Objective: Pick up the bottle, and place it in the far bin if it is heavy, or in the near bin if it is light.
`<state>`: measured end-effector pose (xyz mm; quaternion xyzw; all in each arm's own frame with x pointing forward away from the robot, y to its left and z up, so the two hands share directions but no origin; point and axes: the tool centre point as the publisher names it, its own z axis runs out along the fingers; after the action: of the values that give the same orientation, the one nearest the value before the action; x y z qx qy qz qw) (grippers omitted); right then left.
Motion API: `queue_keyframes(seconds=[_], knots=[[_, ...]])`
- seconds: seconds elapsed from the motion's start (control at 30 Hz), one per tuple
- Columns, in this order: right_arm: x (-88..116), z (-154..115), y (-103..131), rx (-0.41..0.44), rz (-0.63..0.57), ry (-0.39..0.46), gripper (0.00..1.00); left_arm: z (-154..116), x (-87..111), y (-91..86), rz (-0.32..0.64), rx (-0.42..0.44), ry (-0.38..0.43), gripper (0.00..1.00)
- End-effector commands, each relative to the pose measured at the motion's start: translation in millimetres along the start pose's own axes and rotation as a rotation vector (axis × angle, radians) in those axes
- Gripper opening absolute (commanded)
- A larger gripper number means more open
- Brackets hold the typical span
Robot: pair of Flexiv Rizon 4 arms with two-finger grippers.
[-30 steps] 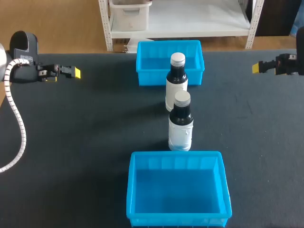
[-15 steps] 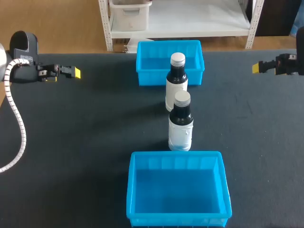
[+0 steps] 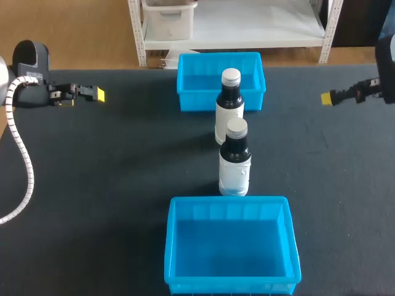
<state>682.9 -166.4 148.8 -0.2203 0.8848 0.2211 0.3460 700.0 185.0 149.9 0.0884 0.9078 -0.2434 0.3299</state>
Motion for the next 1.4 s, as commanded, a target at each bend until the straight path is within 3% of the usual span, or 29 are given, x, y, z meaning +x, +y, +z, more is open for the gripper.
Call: queue_keyframes(seconds=[0.03,0.87,0.93,1.13,1.4], knots=[[6,0,-7,-0.304,-0.328,0.085,1.00,0,0.0,0.0,0.000,0.000,0.000,1.00],[6,0,-7,-0.279,-0.289,0.103,1.00,0,0.0,0.0,0.000,0.000,0.000,1.00],[7,2,8,-0.270,-0.406,0.084,1.00,0,0.0,0.0,0.000,0.000,0.000,1.00],[16,9,41,-0.323,-0.603,-0.048,1.00,0,0.0,0.0,0.000,0.000,0.000,1.00],[20,19,77,-0.374,-0.716,-0.096,1.00,0,0.0,0.0,0.000,0.000,0.000,1.00]])
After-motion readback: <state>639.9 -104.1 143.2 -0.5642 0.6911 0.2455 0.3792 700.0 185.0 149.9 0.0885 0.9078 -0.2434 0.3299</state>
